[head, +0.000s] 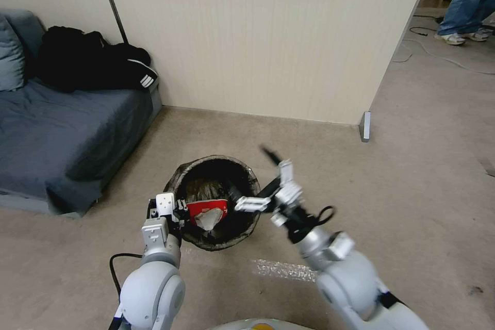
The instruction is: Pick up the trash bin, then pick up the garbage from the floor and place it into the trash bin.
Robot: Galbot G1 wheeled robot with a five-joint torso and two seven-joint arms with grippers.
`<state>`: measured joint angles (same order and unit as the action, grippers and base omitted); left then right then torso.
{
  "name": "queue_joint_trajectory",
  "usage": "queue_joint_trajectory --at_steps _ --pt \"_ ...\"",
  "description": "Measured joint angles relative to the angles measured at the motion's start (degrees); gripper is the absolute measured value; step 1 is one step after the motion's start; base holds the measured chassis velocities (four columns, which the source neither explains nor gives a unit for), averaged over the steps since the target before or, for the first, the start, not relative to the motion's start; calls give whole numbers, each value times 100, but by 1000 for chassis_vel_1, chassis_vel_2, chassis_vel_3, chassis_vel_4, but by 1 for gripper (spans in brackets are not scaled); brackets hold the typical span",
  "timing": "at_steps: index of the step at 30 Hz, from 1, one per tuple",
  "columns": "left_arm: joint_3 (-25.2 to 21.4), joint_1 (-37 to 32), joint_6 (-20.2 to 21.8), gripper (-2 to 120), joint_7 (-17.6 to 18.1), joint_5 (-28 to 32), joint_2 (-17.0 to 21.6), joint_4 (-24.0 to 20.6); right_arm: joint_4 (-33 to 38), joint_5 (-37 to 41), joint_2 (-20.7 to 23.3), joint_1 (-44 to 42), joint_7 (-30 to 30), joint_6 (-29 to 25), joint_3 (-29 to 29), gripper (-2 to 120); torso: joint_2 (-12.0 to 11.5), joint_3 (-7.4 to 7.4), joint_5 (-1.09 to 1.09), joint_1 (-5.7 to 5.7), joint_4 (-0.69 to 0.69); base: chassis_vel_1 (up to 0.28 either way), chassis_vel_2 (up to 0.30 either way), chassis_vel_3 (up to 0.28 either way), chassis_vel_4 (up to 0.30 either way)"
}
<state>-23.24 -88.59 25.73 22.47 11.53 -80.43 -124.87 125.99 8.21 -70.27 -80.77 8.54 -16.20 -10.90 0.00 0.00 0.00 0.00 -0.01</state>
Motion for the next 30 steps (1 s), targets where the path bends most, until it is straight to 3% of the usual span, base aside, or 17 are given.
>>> queue_joint_trajectory --at_steps 2,6,13,21,30 --pt "-13 2 -35 2 -1 -11 7 24 216 -232 -234 -410 -404 -11 -348 100 0 0 0 0 0 0 0 0 0" --pt "-25 17 -87 2 -4 -25 -6 57 331 -532 -630 -1106 -979 44 -500 100 0 0 0 0 0 0 0 0 0" --pt "-80 54 -110 2 -4 19 -6 62 12 -940 -1191 -1668 -1474 -62 -505 100 0 0 0 0 2 0 0 0 0" --pt "-86 91 -140 2 -4 80 -42 70 -506 -1016 -1478 -1820 -1646 -320 -593 100 0 0 0 0 1 0 0 0 0" --pt "-79 88 -125 2 -4 86 -47 65 -683 -973 -1511 -1774 -1639 -507 -678 100 0 0 0 0 1 0 0 0 0"
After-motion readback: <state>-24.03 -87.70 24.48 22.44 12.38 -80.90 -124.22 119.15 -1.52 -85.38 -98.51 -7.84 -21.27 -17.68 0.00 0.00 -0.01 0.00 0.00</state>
